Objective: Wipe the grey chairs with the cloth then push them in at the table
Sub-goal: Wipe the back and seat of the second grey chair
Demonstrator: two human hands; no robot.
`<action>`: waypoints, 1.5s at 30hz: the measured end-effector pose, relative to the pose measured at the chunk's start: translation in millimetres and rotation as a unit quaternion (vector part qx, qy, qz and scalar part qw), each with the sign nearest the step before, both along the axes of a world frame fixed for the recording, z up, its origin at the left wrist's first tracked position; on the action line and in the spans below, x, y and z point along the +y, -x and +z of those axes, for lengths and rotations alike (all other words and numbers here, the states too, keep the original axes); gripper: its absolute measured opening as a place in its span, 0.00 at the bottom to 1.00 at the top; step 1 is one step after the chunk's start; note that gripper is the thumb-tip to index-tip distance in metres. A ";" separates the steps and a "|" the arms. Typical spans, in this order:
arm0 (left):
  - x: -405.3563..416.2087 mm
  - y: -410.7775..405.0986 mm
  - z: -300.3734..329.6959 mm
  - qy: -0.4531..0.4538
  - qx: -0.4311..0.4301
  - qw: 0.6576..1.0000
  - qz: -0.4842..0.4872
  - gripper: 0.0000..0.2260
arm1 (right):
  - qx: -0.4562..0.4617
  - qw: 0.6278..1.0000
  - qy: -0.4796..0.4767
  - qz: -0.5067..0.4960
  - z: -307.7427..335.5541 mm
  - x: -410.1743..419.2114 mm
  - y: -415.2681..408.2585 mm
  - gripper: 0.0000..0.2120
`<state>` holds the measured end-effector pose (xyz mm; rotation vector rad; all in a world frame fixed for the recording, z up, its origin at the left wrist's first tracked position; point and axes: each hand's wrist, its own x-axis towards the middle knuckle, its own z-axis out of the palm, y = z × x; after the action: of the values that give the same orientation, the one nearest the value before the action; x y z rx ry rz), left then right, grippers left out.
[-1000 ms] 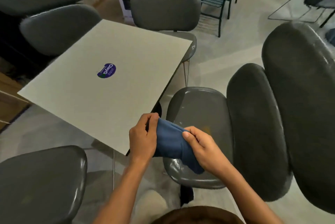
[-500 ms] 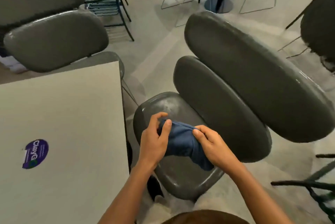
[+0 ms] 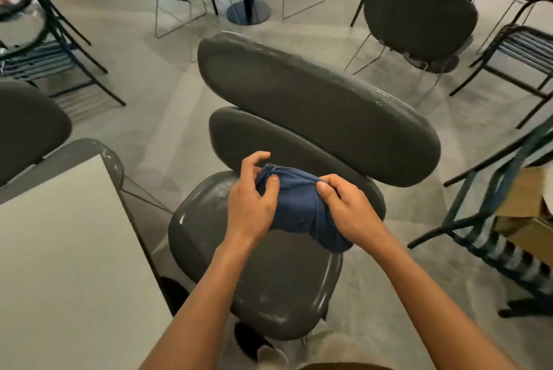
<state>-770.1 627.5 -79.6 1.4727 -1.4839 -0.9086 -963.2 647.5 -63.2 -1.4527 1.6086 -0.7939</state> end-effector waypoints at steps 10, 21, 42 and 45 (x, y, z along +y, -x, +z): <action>-67.0 67.6 38.7 0.053 -0.040 0.997 0.031 0.09 | 0.030 0.998 0.036 -0.031 30.8 -61.5 48.8 0.10; -175.4 71.9 62.6 0.067 -0.075 0.995 0.003 0.07 | 0.164 0.980 0.075 -0.079 61.7 -155.3 54.5 0.11; -245.7 139.0 4.4 0.278 -0.325 0.899 -0.093 0.20 | 0.216 0.958 0.069 -0.174 37.4 -254.7 80.6 0.14; -248.4 140.3 -11.7 0.289 -0.386 0.870 -0.106 0.22 | 0.191 0.955 0.058 -0.218 36.4 -243.6 87.5 0.13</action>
<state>-910.4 379.1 -91.2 1.2611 -2.2743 0.1035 -1050.7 403.9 -26.8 -1.4112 2.2630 -0.9005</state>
